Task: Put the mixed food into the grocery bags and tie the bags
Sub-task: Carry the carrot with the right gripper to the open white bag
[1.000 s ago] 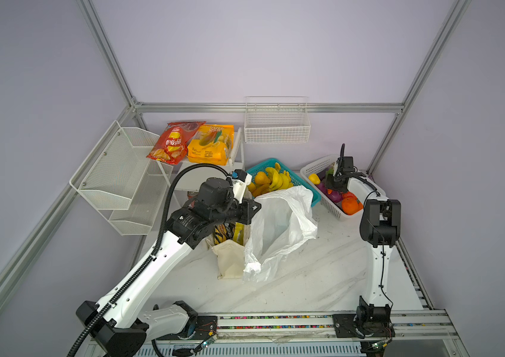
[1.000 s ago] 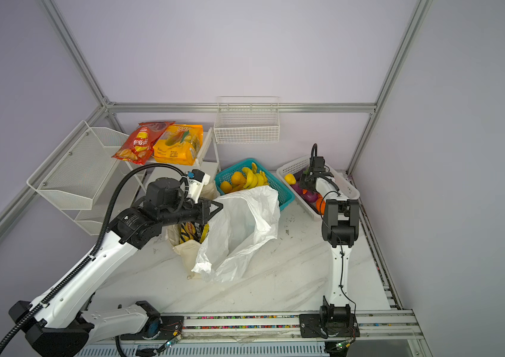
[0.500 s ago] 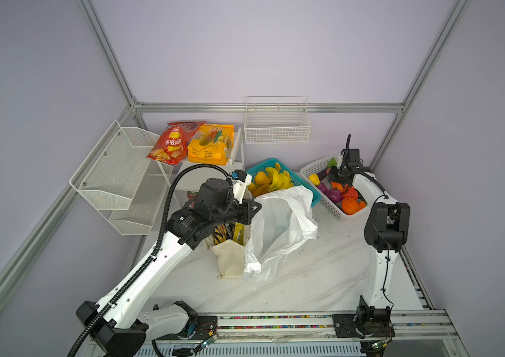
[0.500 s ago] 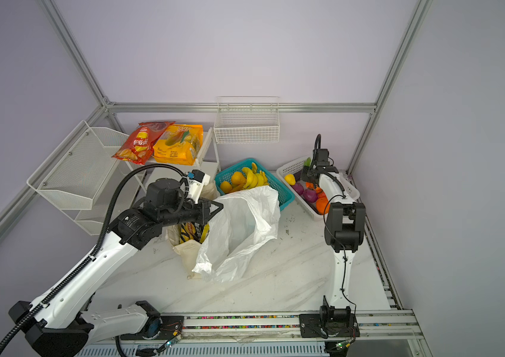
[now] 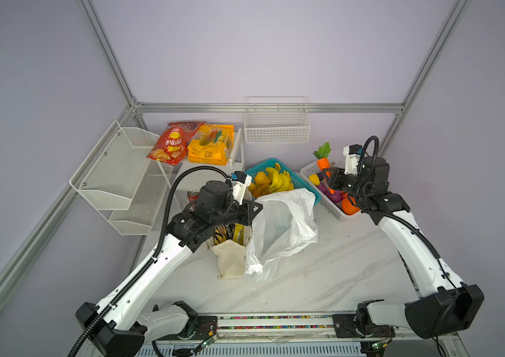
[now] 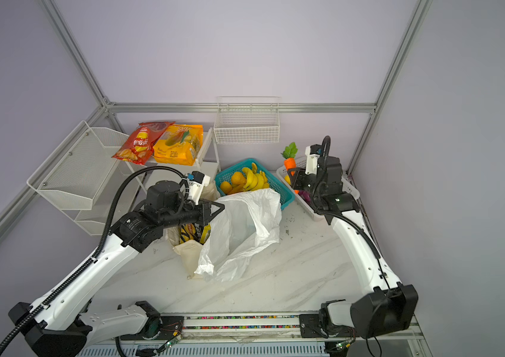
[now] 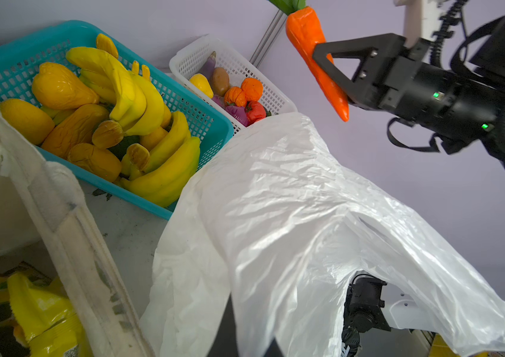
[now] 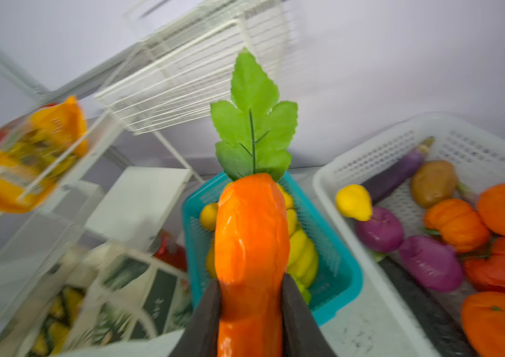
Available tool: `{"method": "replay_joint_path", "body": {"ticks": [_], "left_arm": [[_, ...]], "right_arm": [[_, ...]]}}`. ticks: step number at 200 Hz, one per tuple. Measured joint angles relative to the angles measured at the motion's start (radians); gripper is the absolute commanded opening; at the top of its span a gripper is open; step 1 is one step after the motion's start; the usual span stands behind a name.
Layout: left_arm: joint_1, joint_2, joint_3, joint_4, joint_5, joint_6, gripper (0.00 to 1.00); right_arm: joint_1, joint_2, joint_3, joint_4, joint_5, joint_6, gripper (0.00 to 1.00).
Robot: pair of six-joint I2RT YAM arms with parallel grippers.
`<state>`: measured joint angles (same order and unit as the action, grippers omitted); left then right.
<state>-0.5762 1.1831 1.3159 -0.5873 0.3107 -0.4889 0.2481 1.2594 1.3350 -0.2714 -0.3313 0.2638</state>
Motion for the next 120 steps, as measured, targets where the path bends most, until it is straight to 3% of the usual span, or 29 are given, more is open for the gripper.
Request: {"method": "replay_joint_path", "body": {"ticks": [49, 86, 120], "left_arm": [[0.000, 0.000, -0.001, 0.002, -0.019, -0.009, 0.00], [0.000, 0.002, -0.002, 0.002, -0.045, -0.024, 0.00], [0.000, 0.017, -0.002, 0.003, -0.057, -0.046, 0.00]], "right_arm": [[0.124, -0.258, -0.015, -0.003, -0.227, 0.022, 0.13], [0.217, -0.332, -0.036, -0.030, -0.414, 0.002, 0.12], [0.295, -0.377, -0.101, -0.084, -0.506, -0.040, 0.12]]}}
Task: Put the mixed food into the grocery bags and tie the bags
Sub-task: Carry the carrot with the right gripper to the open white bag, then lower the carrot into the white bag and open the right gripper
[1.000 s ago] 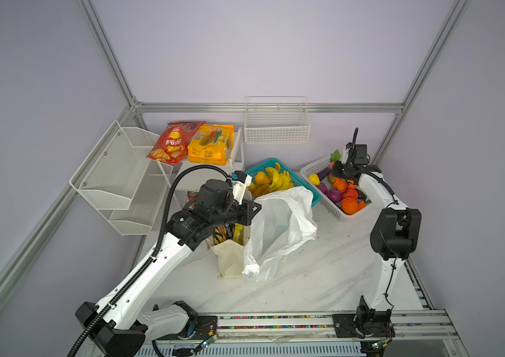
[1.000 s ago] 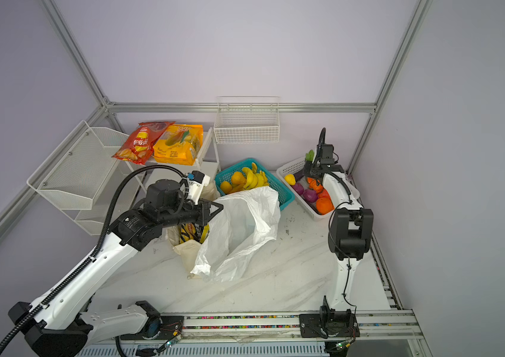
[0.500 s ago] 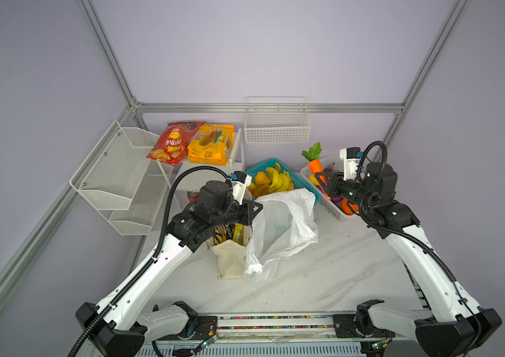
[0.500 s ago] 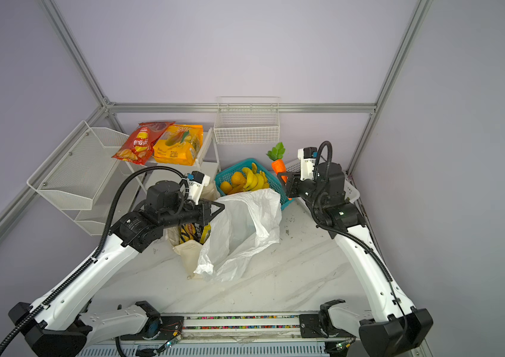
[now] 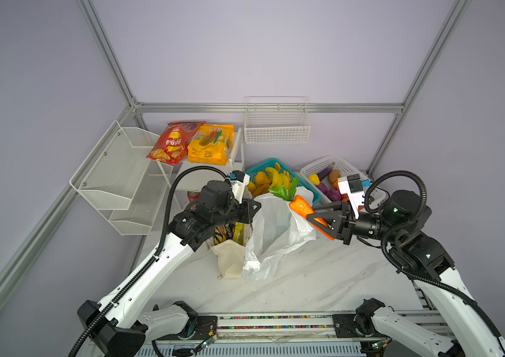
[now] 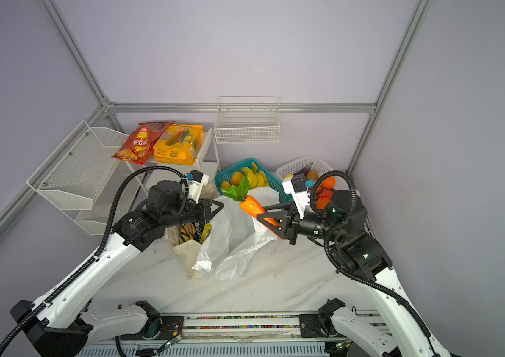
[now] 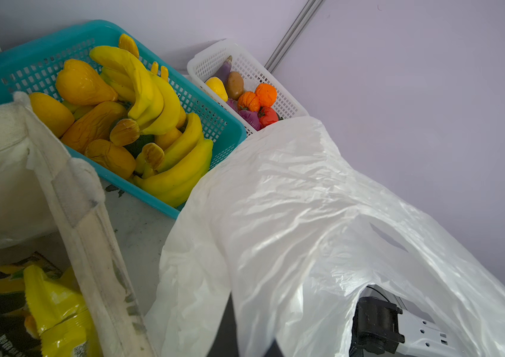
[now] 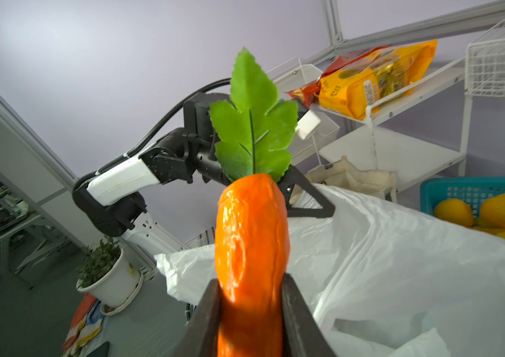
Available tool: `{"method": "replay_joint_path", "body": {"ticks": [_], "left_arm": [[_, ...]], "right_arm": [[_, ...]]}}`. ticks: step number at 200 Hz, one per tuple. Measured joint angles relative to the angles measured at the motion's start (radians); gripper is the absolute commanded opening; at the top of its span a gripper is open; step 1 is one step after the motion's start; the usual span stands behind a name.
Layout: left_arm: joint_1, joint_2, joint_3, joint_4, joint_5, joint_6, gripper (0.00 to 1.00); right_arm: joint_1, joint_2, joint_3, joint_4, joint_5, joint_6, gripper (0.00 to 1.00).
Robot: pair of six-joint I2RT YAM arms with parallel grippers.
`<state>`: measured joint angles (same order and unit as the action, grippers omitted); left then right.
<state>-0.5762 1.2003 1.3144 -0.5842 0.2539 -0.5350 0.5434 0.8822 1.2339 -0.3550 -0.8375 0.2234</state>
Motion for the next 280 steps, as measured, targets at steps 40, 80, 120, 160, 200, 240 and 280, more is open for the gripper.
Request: {"method": "replay_joint_path", "body": {"ticks": [40, 80, 120, 160, 200, 240, 280], "left_arm": [[0.000, 0.018, 0.000, 0.000, -0.008, -0.029, 0.00], [0.000, 0.019, 0.000, 0.003, -0.022, -0.050, 0.00], [0.000, 0.019, 0.000, 0.003, -0.026, -0.056, 0.00], [0.000, 0.019, 0.000, 0.003, 0.000, -0.056, 0.00], [0.000, 0.017, 0.000, 0.008, 0.053, -0.055, 0.00], [-0.009, -0.020, -0.037, 0.051, 0.098, -0.057, 0.00], [-0.020, -0.034, -0.080, 0.095, 0.154, -0.067, 0.00]], "right_arm": [[0.095, 0.000, -0.060, -0.083, 0.011, -0.079, 0.12], [0.193, 0.025, -0.126, -0.140, 0.126, -0.139, 0.12], [0.239, 0.069, -0.142, -0.171, 0.304, -0.158, 0.12], [0.282, 0.201, -0.119, -0.204, 0.531, -0.131, 0.12], [0.320, 0.313, -0.100, -0.198, 0.635, -0.049, 0.12], [0.322, 0.387, -0.087, -0.138, 0.714, 0.113, 0.13], [0.327, 0.408, -0.152, 0.058, 0.752, 0.301, 0.23]]}}
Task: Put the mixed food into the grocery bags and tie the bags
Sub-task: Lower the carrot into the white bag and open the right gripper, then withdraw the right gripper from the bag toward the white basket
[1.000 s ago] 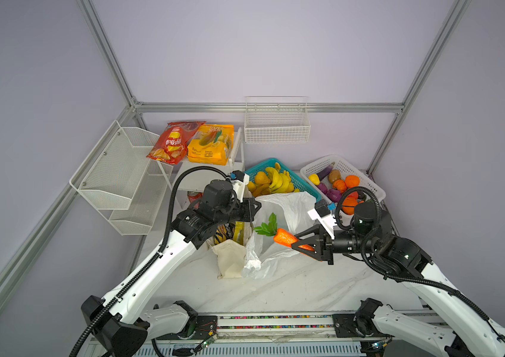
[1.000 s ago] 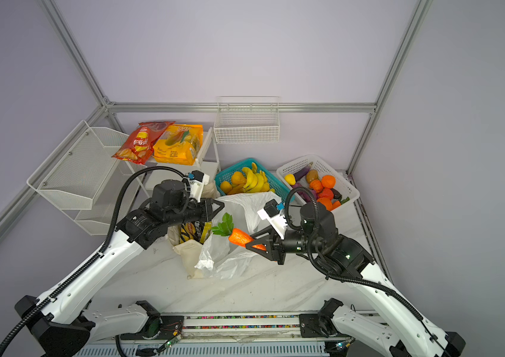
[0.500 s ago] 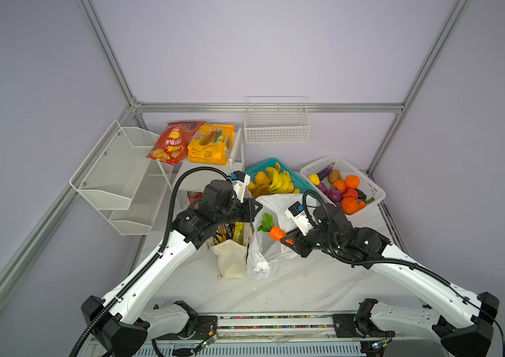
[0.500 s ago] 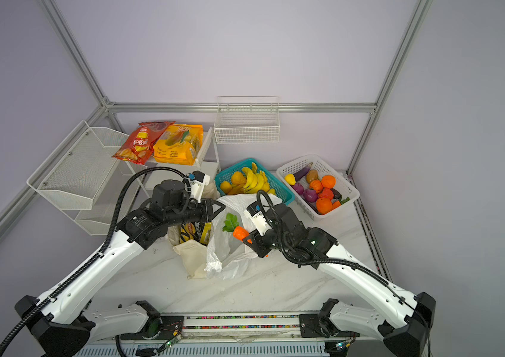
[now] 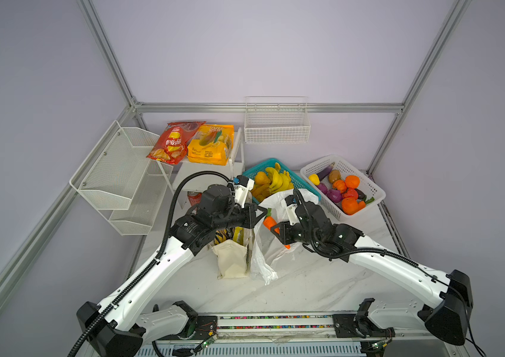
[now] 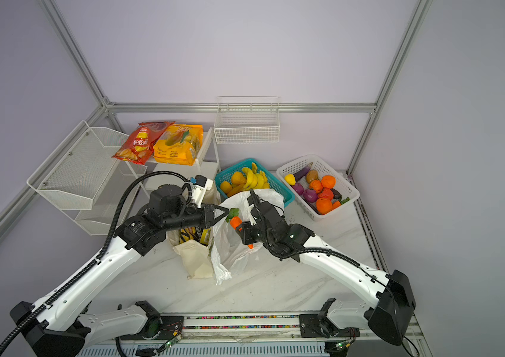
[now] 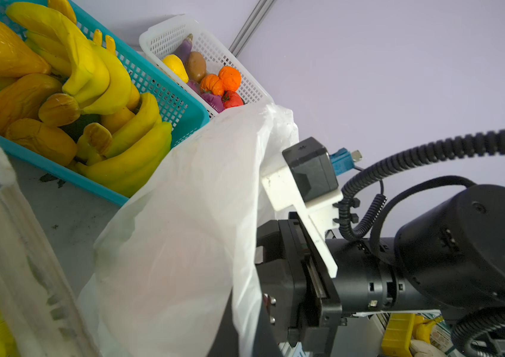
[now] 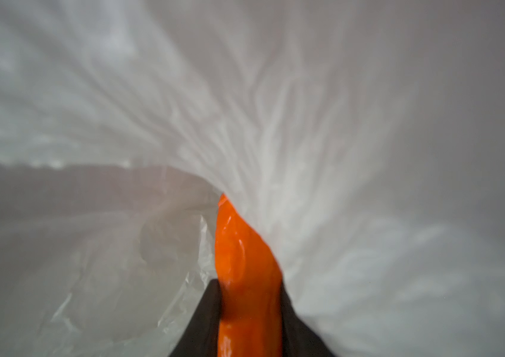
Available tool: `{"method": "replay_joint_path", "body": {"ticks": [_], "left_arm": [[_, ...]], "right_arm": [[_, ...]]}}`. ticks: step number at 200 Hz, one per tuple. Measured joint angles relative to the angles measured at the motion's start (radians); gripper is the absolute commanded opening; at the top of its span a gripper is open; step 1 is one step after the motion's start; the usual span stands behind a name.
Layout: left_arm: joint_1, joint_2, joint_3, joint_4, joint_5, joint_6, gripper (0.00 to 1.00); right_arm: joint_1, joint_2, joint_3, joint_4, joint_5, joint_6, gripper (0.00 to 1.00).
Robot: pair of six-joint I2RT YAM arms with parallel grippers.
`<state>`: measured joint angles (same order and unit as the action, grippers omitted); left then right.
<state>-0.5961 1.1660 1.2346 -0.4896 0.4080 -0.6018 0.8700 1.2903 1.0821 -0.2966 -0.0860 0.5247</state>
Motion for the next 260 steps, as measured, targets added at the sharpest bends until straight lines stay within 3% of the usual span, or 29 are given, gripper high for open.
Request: {"method": "replay_joint_path", "body": {"ticks": [36, 87, 186, 205, 226, 260], "left_arm": [[-0.003, 0.000, -0.019, 0.026, 0.030, -0.016, 0.00], [-0.003, -0.001, -0.025, 0.039, 0.016, -0.018, 0.00], [0.039, -0.001, -0.025, -0.052, -0.100, -0.014, 0.00], [0.050, -0.001, -0.025, -0.071, -0.124, -0.013, 0.00], [0.057, -0.001, -0.025, -0.077, -0.134, -0.007, 0.00], [0.059, -0.001, -0.025, -0.077, -0.135, -0.001, 0.00]], "right_arm": [[0.024, 0.068, -0.026, 0.111, 0.012, 0.084, 0.44], [0.028, 0.021, -0.034, 0.094, -0.029, 0.051, 0.68], [0.000, -0.177, 0.069, -0.055, -0.138, -0.116, 0.67], [-0.082, -0.255, 0.134, -0.072, -0.142, -0.140, 0.67], [-0.251, -0.281, 0.198, -0.075, -0.143, -0.158, 0.67], [-0.541, -0.186, 0.242, -0.076, -0.131, -0.184, 0.69]]}}
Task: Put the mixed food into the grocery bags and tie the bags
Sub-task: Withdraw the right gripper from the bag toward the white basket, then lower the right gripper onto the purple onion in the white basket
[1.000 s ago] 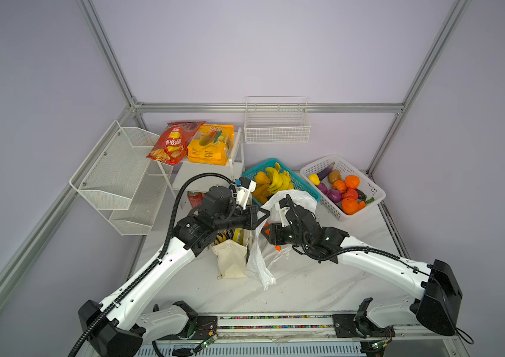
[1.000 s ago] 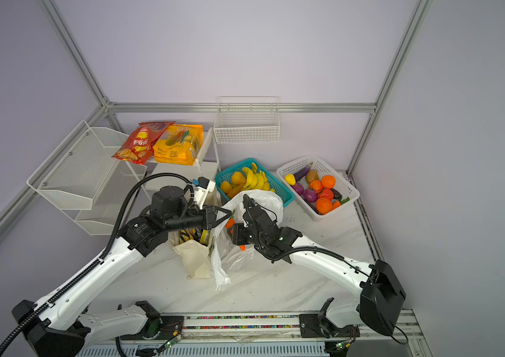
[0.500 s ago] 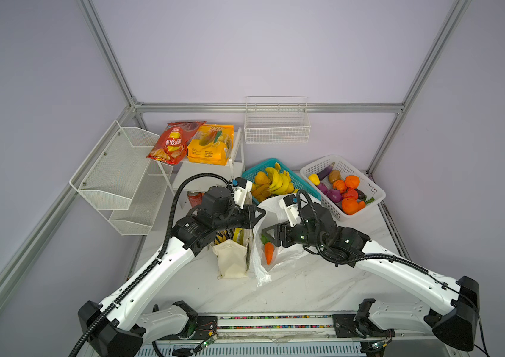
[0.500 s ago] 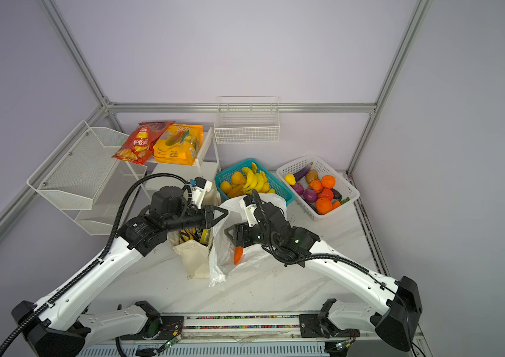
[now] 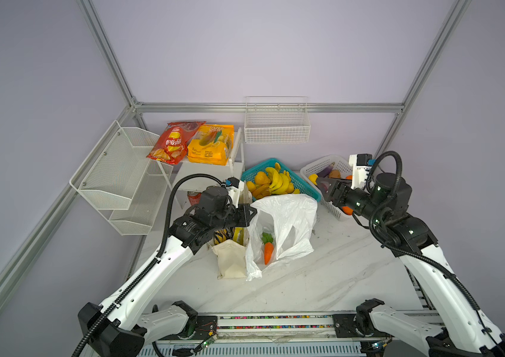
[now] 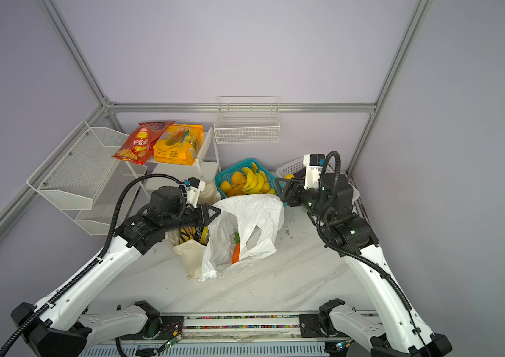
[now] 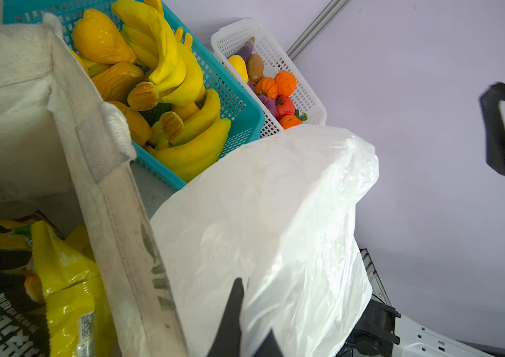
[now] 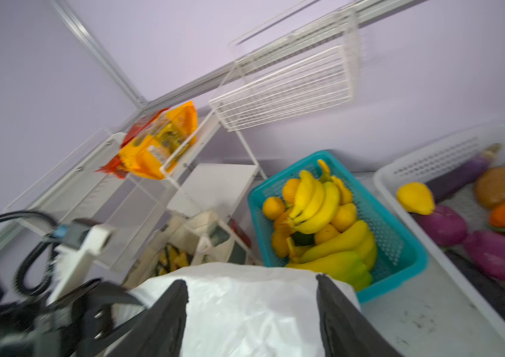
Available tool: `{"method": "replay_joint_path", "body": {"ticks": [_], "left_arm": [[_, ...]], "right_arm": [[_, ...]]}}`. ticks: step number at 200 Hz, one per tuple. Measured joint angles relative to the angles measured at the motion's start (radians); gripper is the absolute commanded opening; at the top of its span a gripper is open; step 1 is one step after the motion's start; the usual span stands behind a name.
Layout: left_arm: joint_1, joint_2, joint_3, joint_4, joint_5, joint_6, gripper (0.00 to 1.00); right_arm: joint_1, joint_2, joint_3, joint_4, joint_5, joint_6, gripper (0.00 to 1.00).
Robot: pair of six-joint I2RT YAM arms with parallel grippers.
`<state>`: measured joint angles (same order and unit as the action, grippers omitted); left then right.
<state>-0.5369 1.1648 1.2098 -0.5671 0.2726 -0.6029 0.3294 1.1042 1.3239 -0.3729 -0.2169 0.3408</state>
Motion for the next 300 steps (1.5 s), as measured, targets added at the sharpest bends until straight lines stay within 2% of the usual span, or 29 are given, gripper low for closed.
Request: {"method": "replay_joint_path", "body": {"ticks": [26, 49, 84, 110, 175, 263, 300], "left_arm": [[0.000, 0.000, 0.000, 0.003, 0.009, 0.007, 0.00], [0.000, 0.000, 0.000, 0.008, 0.026, 0.013, 0.00], [0.000, 0.001, 0.000, 0.027, 0.047, 0.021, 0.00], [0.000, 0.002, 0.000, 0.029, 0.049, 0.023, 0.00], [0.005, 0.035, 0.000, 0.045, 0.050, 0.047, 0.00], [0.006, 0.046, 0.000, 0.051, 0.049, 0.048, 0.00], [0.006, 0.047, 0.000, 0.051, 0.048, 0.049, 0.00]], "right_arm": [[-0.170, 0.199, 0.039, 0.003, 0.043, -0.029, 0.72], [-0.251, 0.415, 0.100, 0.003, 0.124, -0.055, 0.75], [-0.283, 0.676, 0.207, -0.017, 0.213, -0.086, 0.78], [-0.283, 0.808, 0.288, -0.043, 0.247, -0.106, 0.79], [-0.283, 0.977, 0.402, -0.122, 0.311, -0.156, 0.79], [-0.285, 1.044, 0.435, -0.155, 0.309, -0.198, 0.82], [-0.285, 1.094, 0.473, -0.156, 0.301, -0.203, 0.75]]}}
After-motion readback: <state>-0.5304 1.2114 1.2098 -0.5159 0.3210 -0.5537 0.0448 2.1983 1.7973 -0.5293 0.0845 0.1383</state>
